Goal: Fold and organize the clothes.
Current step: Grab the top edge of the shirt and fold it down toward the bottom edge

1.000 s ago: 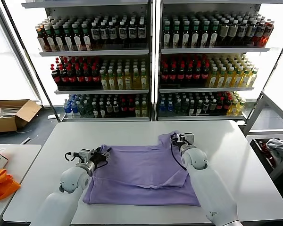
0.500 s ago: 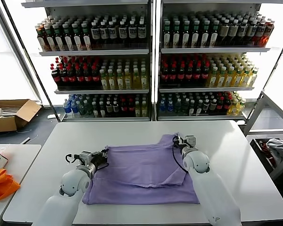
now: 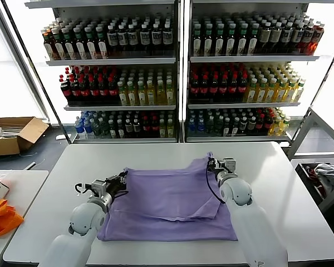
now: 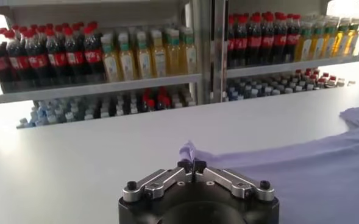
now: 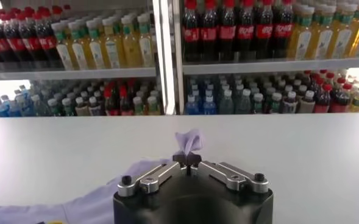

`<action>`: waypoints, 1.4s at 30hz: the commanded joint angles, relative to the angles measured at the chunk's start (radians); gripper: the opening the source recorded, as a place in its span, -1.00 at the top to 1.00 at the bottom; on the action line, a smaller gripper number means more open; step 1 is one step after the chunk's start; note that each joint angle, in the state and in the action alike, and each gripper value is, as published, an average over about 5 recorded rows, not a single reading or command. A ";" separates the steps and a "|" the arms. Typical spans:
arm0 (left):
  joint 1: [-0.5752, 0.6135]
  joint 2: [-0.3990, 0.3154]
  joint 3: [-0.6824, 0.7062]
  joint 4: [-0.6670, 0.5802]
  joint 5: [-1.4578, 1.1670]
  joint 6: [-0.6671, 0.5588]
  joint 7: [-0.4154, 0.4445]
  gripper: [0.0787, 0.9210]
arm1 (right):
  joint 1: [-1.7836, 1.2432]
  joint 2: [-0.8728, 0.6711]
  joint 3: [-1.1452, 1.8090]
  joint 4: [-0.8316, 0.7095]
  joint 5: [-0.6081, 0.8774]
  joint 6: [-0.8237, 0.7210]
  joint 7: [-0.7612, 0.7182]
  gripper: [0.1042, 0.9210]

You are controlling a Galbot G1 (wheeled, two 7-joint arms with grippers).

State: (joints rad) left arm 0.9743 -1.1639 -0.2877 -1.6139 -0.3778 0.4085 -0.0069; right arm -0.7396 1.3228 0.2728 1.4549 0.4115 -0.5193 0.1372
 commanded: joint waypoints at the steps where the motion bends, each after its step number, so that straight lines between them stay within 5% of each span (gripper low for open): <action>1: 0.025 0.002 -0.006 -0.049 0.018 -0.062 0.000 0.99 | -0.032 -0.003 0.020 0.130 0.000 0.010 0.003 0.99; 23: 0.415 -0.028 -0.105 -0.384 0.155 -0.034 -0.018 0.99 | -0.533 -0.010 0.100 0.537 -0.060 0.015 0.076 0.99; 42: 0.505 -0.028 -0.117 -0.399 0.208 -0.041 -0.006 0.99 | -0.742 -0.026 0.125 0.621 -0.108 0.049 0.110 0.99</action>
State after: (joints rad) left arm 1.4281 -1.1863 -0.4004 -1.9879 -0.1897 0.3686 -0.0131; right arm -1.3909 1.2981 0.3920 2.0331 0.3244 -0.4754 0.2410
